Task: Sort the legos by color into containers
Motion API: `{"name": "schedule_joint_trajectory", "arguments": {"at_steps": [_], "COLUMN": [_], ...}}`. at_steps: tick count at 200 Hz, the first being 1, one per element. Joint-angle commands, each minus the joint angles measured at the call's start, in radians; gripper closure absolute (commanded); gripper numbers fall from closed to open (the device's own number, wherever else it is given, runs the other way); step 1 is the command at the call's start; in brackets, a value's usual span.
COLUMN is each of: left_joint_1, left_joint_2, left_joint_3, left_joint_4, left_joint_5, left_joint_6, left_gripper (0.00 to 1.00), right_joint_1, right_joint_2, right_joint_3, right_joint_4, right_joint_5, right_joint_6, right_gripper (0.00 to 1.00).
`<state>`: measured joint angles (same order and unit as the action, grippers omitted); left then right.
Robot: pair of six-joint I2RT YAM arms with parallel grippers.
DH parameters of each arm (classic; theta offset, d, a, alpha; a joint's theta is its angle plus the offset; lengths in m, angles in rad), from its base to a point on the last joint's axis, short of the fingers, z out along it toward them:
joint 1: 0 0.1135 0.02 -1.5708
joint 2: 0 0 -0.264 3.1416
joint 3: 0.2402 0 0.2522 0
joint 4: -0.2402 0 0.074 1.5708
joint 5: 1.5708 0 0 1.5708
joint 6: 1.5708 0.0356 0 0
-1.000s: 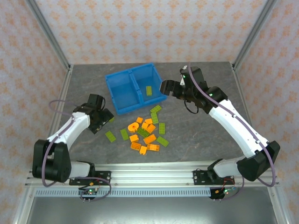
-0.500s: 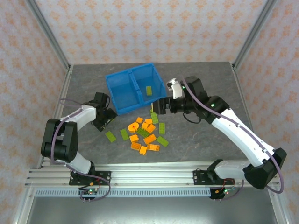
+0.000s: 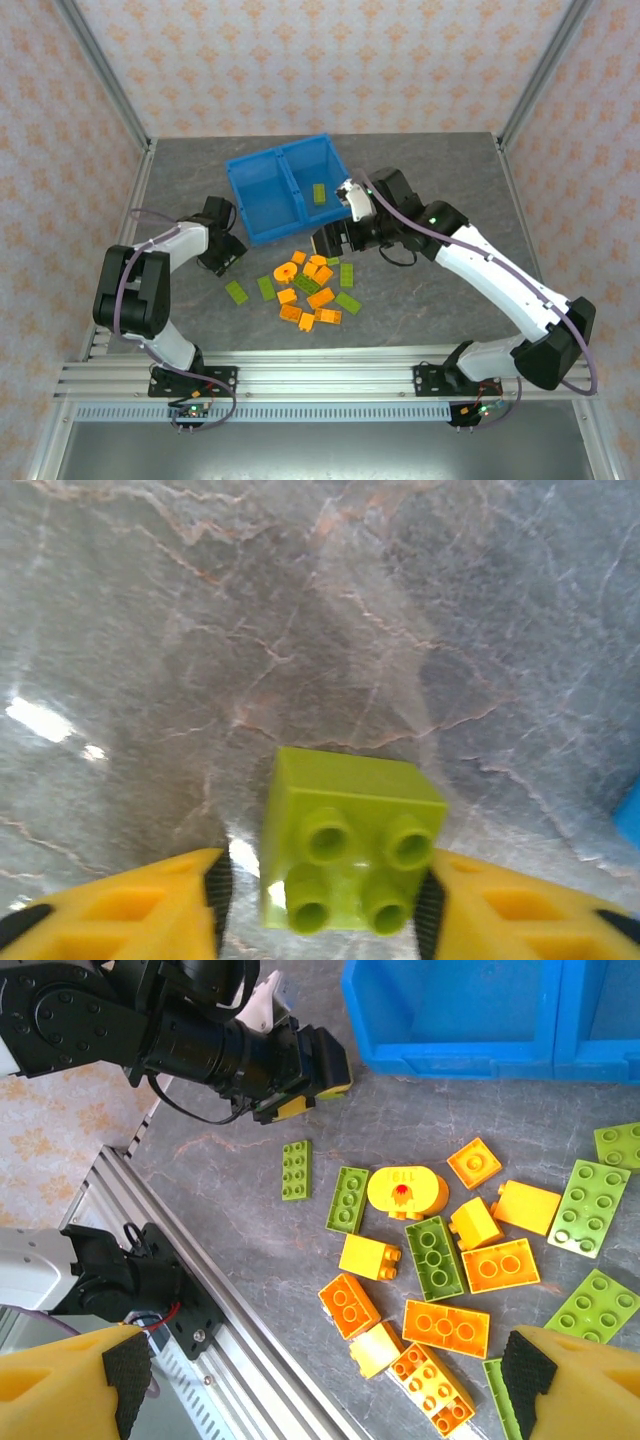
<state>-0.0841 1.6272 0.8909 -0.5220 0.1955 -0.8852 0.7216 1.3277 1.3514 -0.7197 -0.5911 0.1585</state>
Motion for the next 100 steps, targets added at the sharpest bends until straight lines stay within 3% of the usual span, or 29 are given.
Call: {"name": "schedule_joint_trajectory", "arguments": {"at_steps": [1, 28, 61, 81, 100], "left_joint_1": [0.006, 0.005, -0.013, -0.102, -0.225], "left_joint_2": [-0.041, -0.128, -0.293, -0.329, -0.266], "left_joint_3": [-0.029, -0.020, 0.099, 0.239, 0.398], "left_joint_4": [-0.046, -0.110, -0.199, -0.213, -0.208], "left_joint_5": [-0.055, -0.058, -0.021, -0.057, -0.122], "left_joint_6": [0.010, 0.030, 0.036, 0.018, 0.021], "left_gripper": [0.58, 0.70, 0.75, 0.75, 0.75], "right_joint_1": [0.006, 0.006, 0.006, 0.007, 0.006], "right_joint_2": [-0.015, -0.002, -0.021, -0.066, -0.120], "right_joint_3": [0.027, 0.016, 0.016, -0.002, -0.025], "right_joint_4": [-0.013, -0.007, 0.030, 0.089, 0.133], "right_joint_5": [0.016, 0.006, 0.040, 0.118, 0.215], "right_joint_6": [-0.009, -0.005, 0.029, 0.061, 0.088], "right_gripper": [0.08, 0.08, 0.08, 0.08, 0.07]}}
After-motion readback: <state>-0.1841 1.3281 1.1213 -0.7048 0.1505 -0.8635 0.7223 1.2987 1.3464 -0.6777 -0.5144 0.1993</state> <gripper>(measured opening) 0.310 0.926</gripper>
